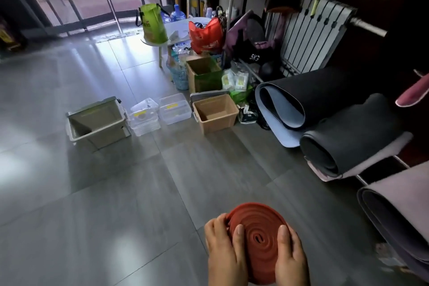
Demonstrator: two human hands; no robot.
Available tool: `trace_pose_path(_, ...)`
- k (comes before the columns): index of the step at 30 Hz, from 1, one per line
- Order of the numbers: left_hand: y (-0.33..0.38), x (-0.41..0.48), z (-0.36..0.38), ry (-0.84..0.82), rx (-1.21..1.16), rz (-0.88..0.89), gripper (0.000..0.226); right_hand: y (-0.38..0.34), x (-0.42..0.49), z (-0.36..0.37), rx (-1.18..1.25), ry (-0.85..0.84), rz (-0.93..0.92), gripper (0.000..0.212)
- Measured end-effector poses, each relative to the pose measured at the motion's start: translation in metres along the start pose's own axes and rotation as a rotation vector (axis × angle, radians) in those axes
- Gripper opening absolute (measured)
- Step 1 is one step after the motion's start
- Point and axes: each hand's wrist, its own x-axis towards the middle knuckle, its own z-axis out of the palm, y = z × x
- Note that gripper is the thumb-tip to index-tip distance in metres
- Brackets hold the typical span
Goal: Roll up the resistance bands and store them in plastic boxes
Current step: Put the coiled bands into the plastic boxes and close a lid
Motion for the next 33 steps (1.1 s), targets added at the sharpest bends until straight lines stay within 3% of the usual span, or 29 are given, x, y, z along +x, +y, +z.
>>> trace_pose_path(2,0.003,0.016,0.001,-0.006,0.011,-0.035,0.055,-0.007,0.011,0.012,-0.023,-0.022,-0.013,0.053)
trace_pose_path(5,0.009,0.040,0.004,0.020,0.035,-0.068,0.054,-0.021,0.033,0.029,-0.063,-0.066,0.013,0.033)
trace_pose_path(8,0.015,0.072,0.009,0.066,0.021,-0.098,0.047,-0.031,0.058,0.049,-0.097,-0.145,0.006,0.034)
trace_pose_path(13,0.026,0.119,0.008,0.153,0.006,-0.160,0.014,-0.055,0.098,0.093,-0.141,-0.295,-0.018,0.036)
trace_pose_path(17,0.021,0.155,-0.007,0.312,0.037,-0.172,0.033,-0.065,0.113,0.140,-0.209,-0.455,-0.042,0.037)
trace_pose_path(24,-0.011,0.224,-0.064,0.441,0.062,-0.261,0.046,-0.072,0.114,0.248,-0.293,-0.636,-0.040,0.038)
trace_pose_path(33,-0.049,0.361,-0.207,0.493,0.107,-0.301,0.027,-0.106,0.074,0.447,-0.271,-0.731,-0.015,0.037)
